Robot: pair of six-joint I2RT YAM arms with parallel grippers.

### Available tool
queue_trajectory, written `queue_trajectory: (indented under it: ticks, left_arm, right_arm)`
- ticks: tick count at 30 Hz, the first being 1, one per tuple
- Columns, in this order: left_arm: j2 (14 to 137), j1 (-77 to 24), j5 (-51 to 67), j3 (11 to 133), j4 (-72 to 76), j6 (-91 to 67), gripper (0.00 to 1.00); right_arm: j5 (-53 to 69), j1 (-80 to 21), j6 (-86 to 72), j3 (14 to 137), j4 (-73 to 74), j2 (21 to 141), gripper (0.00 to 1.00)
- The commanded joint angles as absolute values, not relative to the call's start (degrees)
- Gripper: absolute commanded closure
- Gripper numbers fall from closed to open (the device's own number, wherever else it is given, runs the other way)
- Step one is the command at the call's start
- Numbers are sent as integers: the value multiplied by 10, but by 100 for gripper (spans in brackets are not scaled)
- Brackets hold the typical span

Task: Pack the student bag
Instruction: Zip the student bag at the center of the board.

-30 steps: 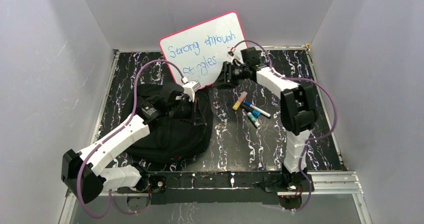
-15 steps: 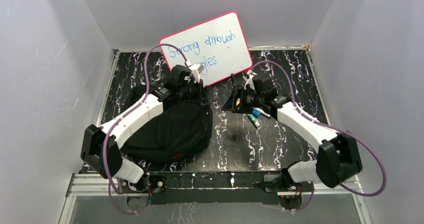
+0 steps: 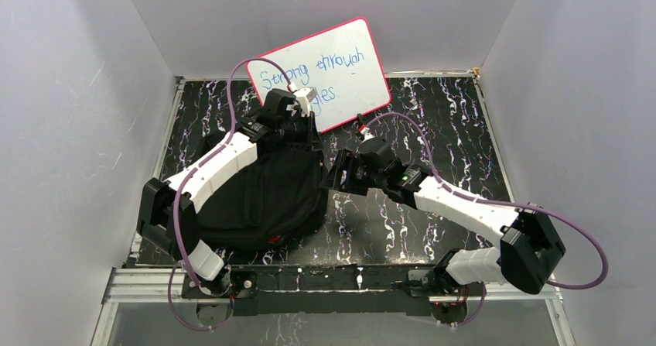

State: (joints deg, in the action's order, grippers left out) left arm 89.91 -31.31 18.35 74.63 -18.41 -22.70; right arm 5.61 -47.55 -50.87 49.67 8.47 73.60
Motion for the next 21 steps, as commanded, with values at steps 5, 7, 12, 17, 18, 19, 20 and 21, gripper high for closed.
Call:
queue_trajectory:
  ticks: [5, 7, 12, 17, 18, 19, 20, 21]
  left_arm:
    - [884, -306, 201, 766, -162, -214, 100]
    - [881, -306, 201, 763, -161, -213, 100]
    - [882, -305, 208, 763, -159, -211, 100]
    - [885, -305, 216, 763, -156, -211, 100]
    - [885, -305, 217, 763, -156, -211, 100]
    - [885, -305, 219, 762, -156, -211, 100]
    - [885, -305, 219, 762, -156, -211, 100]
    - [884, -304, 219, 761, -155, -211, 100]
  right_arm:
    - [-30, -491, -553, 499, 68, 760, 28]
    - [-48, -497, -554, 496, 77, 753, 30]
    - [-45, -502, -553, 490, 80, 761, 30]
    - [-26, -512, -532, 523, 68, 794, 29]
    - [-21, -514, -526, 531, 66, 802, 29]
    - [-18, -520, -521, 539, 64, 812, 28]
    - [-17, -523, -518, 545, 65, 819, 28]
    - [-16, -527, -516, 551, 67, 828, 28]
